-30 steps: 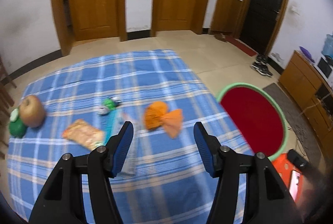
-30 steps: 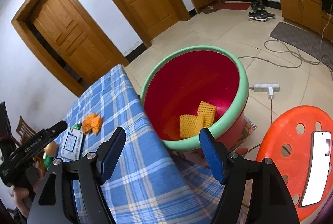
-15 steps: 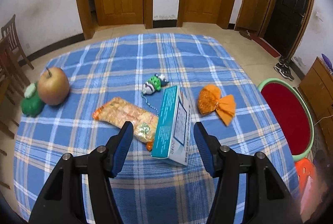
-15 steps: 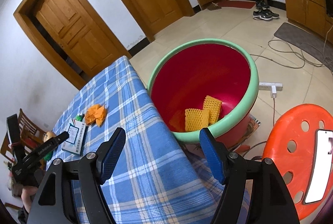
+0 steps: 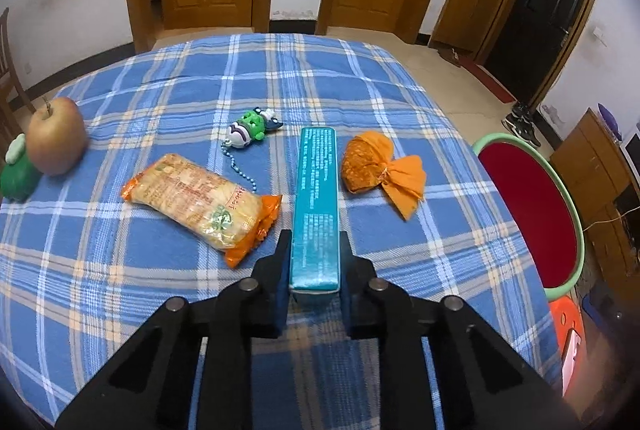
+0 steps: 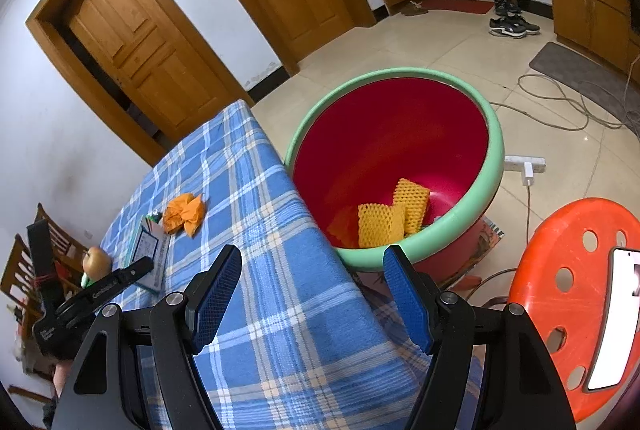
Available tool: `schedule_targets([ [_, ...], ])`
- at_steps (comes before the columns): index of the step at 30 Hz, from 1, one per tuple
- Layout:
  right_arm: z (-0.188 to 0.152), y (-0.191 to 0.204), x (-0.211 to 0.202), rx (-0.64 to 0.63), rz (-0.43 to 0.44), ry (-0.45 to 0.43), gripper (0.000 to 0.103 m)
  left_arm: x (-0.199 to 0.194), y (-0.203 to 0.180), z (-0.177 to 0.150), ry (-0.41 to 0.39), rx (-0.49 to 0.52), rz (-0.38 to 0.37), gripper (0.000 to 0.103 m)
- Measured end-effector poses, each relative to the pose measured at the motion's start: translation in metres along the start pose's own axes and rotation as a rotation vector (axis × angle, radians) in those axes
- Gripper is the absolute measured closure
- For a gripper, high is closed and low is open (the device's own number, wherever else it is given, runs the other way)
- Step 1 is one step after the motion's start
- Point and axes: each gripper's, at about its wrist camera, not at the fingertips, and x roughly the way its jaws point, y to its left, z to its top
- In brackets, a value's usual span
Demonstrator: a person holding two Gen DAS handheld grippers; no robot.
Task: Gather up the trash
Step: 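Reach the right tool to the orange tied bag and grasp it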
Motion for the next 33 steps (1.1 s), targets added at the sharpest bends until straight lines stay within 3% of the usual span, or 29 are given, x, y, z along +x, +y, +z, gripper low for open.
schedule_targets([
  [9, 0.003, 0.033, 0.003, -0.095, 0.027, 0.011, 0.028, -0.029, 0.018, 0.002, -0.061, -0.038, -0.007, 0.085],
  [18, 0.013, 0.093, 0.016, -0.166, 0.102, 0.038, 0.028, -0.048, 0.065, 0.023, -0.13, -0.079, 0.113, 0.085],
  [23, 0.016, 0.128, 0.041, -0.208, 0.091, 0.05, 0.028, -0.047, 0.083, 0.033, -0.155, -0.076, 0.157, 0.085],
  [33, 0.01, 0.174, 0.113, -0.297, 0.035, 0.108, 0.028, -0.023, 0.103, 0.027, -0.15, -0.109, 0.13, 0.085],
])
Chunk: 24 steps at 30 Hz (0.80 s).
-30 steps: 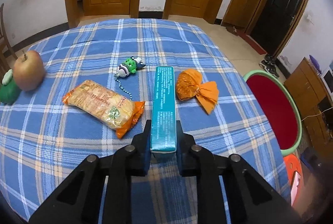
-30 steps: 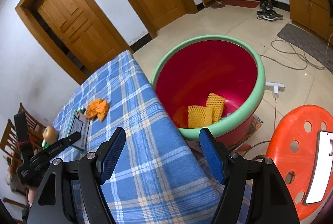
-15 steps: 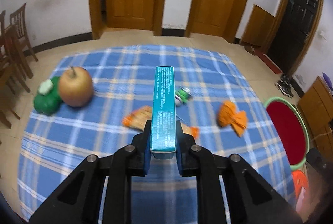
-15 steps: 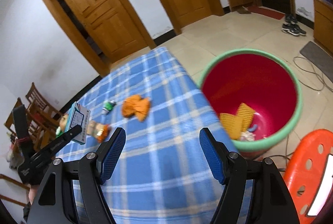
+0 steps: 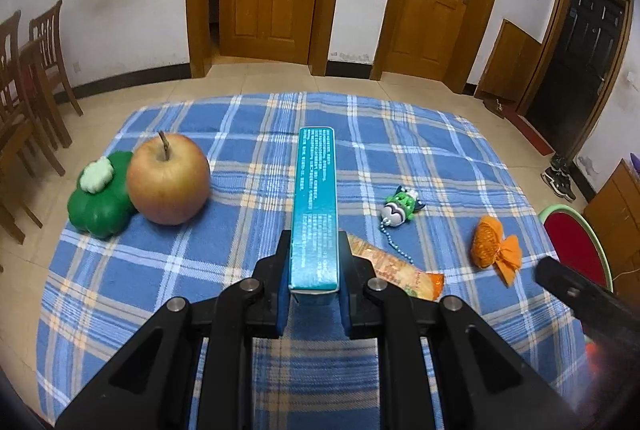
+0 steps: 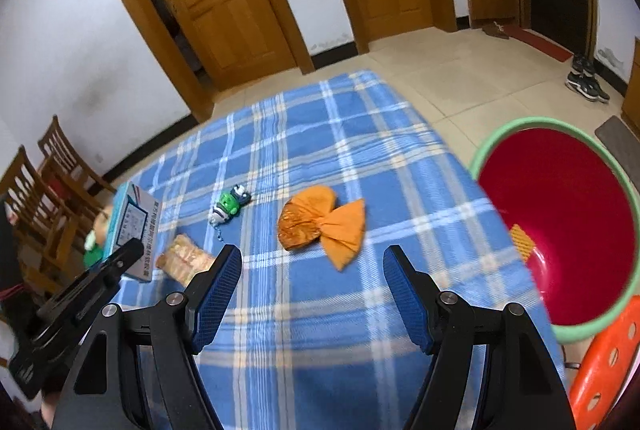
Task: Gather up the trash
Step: 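Reach the right tool to the orange tied bag and grasp it, then carry the box and orange bag over the red bucket while opening the right tool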
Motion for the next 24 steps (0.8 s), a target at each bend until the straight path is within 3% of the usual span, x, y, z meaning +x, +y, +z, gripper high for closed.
schedule_targets([
  [14, 0.016, -0.002, 0.062, -0.017, -0.076, 0.037, 0.03, 0.008, 0.009, -0.01, -0.006, -0.028, -0.006, 0.085],
  [19, 0.014, 0.007, 0.067, -0.067, -0.105, 0.012, 0.039, 0.008, 0.011, -0.01, -0.005, -0.032, -0.006, 0.085],
  [24, 0.009, 0.016, 0.066, -0.105, -0.072, 0.016, 0.065, 0.009, 0.011, -0.011, -0.009, -0.023, 0.0, 0.085],
])
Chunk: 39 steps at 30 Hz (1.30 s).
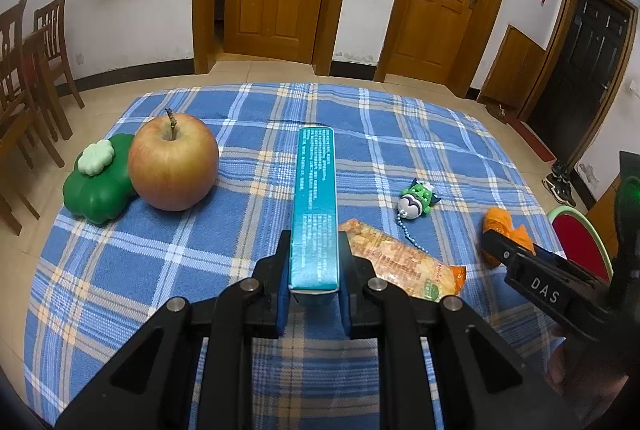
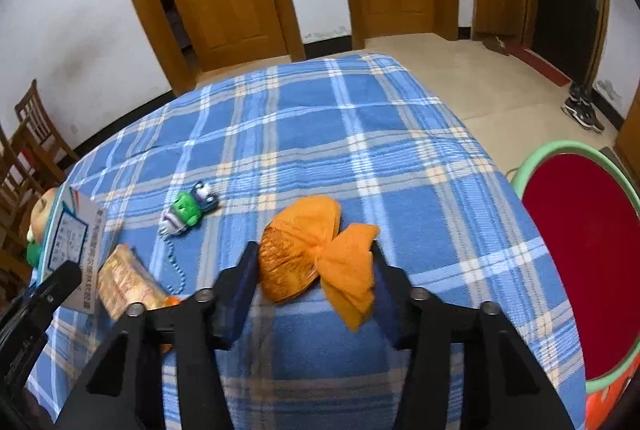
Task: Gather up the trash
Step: 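Carry the box and orange bag over the red bucket while opening the right tool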
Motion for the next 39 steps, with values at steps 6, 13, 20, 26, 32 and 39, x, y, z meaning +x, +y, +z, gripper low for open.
schedule_targets([
  [6, -0.007, 0.007, -0.018, -0.006, 0.026, -0.022, 0.073, -0.001, 0.001, 0.0, 0.002, -0.014, -0.012, 0.085],
  [13, -0.02, -0.006, -0.062, 0.021, 0.05, -0.093, 0.073, -0.008, 0.003, 0.001, -0.015, -0.025, -0.025, 0.085],
  [20, -0.039, -0.039, -0.096, 0.107, 0.039, -0.119, 0.073, -0.018, -0.011, 0.002, -0.044, 0.012, -0.034, 0.085],
  [26, -0.051, -0.067, -0.115, 0.158, 0.024, -0.13, 0.073, -0.027, -0.029, 0.003, -0.039, 0.031, -0.051, 0.085],
  [32, -0.061, -0.105, -0.132, 0.233, 0.01, -0.155, 0.073, -0.041, -0.062, 0.003, -0.027, 0.059, -0.117, 0.085],
  [39, -0.07, -0.15, -0.141, 0.329, -0.008, -0.178, 0.073, -0.045, -0.11, -0.003, 0.007, 0.113, -0.195, 0.085],
])
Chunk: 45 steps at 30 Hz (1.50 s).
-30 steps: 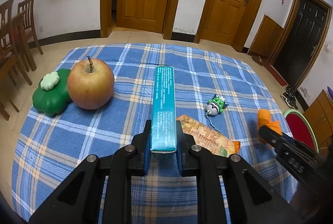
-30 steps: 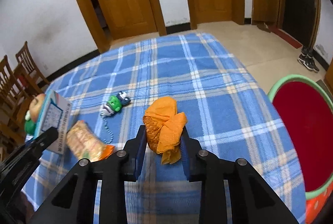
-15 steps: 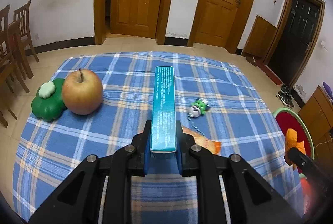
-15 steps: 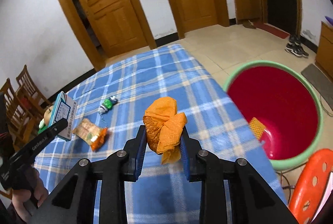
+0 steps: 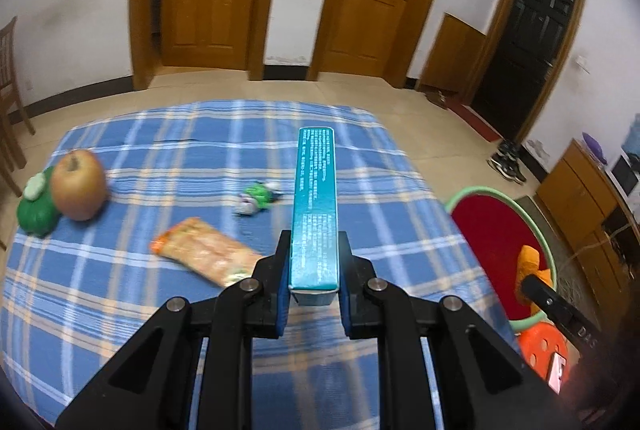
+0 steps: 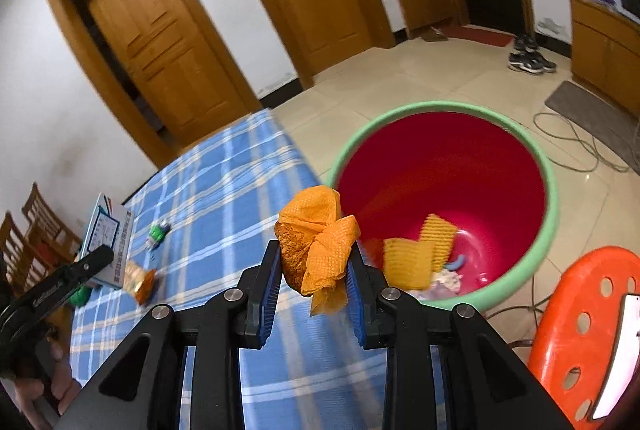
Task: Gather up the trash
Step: 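Carry the box and orange bag over the red bucket while opening the right tool, then lower the teal box into the red bucket and open the left tool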
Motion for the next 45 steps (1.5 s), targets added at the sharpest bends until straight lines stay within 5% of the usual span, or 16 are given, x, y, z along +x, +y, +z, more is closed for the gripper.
schedule_targets([
  [16, 0.033, -0.067, 0.019, 0.069, -0.066, 0.006, 0.071, 0.029, -0.073, -0.002, 0.077, 0.103, -0.09, 0.085],
  [38, 0.04, -0.104, 0.016, 0.134, -0.053, 0.016, 0.027, 0.057, -0.145, -0.008, 0.131, 0.229, -0.152, 0.085],
  [45, 0.039, -0.112, 0.002, 0.162, -0.068, -0.007, 0.026, 0.062, -0.176, -0.009, 0.138, 0.295, -0.189, 0.085],
])
